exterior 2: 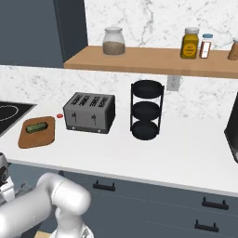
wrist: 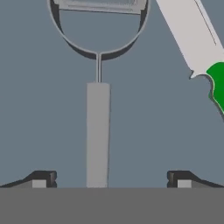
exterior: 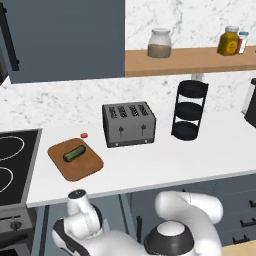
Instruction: Place the appropriate cutting tool for cutting the cucumber skin on the cutting board.
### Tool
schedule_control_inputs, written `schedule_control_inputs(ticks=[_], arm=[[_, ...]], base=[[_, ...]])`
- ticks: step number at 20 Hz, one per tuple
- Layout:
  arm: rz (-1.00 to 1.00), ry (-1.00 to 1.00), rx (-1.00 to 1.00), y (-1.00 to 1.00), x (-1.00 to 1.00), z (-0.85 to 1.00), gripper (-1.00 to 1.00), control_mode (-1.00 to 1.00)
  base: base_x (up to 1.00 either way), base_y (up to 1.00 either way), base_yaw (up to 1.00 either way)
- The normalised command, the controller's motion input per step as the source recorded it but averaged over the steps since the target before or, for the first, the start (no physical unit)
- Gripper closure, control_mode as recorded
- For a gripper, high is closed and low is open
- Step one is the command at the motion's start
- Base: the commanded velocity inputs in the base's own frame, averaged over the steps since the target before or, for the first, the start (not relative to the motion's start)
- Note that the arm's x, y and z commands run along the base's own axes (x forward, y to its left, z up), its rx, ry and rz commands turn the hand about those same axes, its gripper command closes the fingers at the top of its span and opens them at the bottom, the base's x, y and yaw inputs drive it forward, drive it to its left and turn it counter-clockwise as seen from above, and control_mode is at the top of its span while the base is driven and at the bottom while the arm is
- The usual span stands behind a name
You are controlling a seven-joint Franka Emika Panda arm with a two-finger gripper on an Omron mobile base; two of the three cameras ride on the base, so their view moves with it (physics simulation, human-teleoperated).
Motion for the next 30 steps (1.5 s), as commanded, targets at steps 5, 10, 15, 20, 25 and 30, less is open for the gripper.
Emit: schedule_control_inputs(ticks=[5,10,15,20,25,30], arm=[[0.0,0.0,0.0,0.04,0.13,-0.27,-1.0,-1.0],[0.0,0.02,0.0,0.07,0.07,-0.32,1.0,-1.0],[0.0,0.01,0.0,0.2,0.0,-0.32,1.0,-1.0],[0.0,-0.07,0.01,0.03,-0.29,-0.17,1.0,-1.0],[-0.03,-0.08,0.05,0.0,-0.73,0.39,1.0,-1.0],[-0.03,-0.01,0.0,0.0,-0.84,1.0,1.0,-1.0]], base=[[0.0,0.0,0.0],[0.0,0.0,0.0],[0.0,0.0,0.0],[0.0,0.0,0.0],[0.0,0.0,0.0],[0.0,0.0,0.0]])
